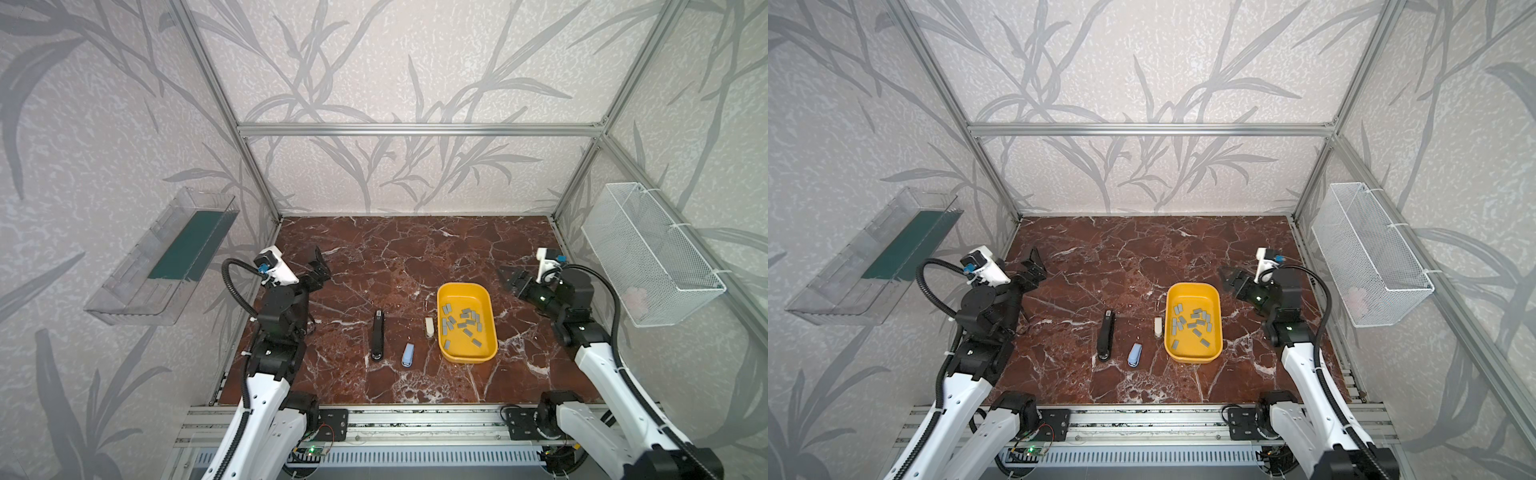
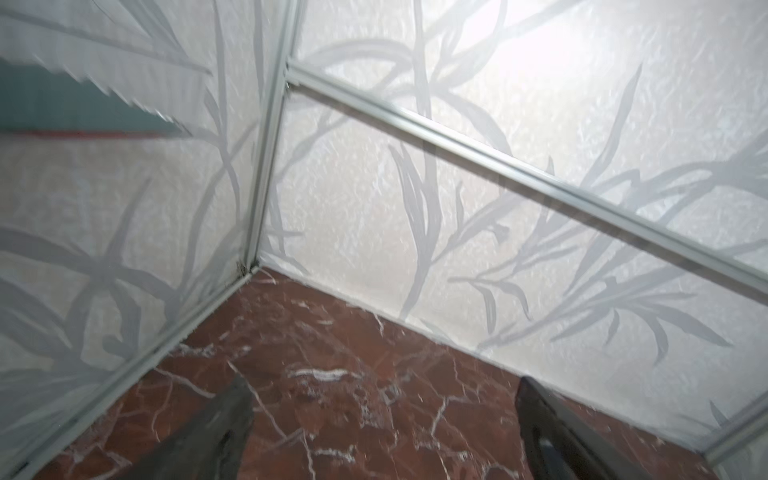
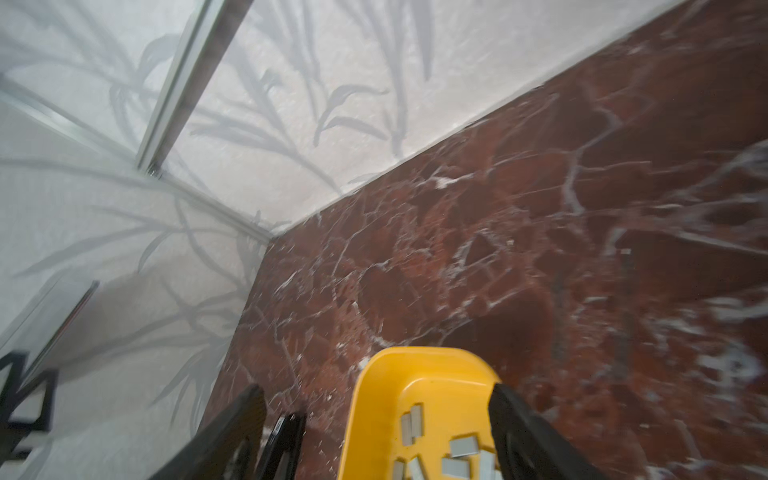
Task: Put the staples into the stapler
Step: 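Reach the left gripper toward the cream stapler while the right moves over the tray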
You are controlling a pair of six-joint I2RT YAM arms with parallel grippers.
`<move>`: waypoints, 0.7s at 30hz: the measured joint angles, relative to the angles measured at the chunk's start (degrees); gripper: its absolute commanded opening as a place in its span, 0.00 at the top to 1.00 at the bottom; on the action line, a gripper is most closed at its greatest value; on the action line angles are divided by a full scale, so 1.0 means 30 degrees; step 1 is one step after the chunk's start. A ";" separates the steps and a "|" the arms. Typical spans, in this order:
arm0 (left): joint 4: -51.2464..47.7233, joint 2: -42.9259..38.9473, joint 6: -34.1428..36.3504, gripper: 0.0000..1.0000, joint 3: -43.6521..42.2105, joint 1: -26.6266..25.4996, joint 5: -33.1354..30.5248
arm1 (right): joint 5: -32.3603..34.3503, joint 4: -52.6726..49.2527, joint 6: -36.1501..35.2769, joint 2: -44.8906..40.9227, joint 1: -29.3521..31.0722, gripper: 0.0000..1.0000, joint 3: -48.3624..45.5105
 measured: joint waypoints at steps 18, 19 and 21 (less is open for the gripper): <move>0.5559 0.9464 0.1202 0.03 0.2448 -0.0998 1.3610 | 1.1373 -0.0204 -0.0474 0.6069 1.9846 0.38 -0.0743; 0.6033 1.0098 0.1472 0.04 0.2448 -0.1027 1.4149 | 1.1621 -0.0102 -0.0357 0.6528 1.9897 0.38 -0.0750; 0.6819 1.1154 0.2149 0.04 0.2448 -0.1144 1.4972 | 1.2203 0.0080 -0.0219 0.7417 1.9912 0.38 -0.0765</move>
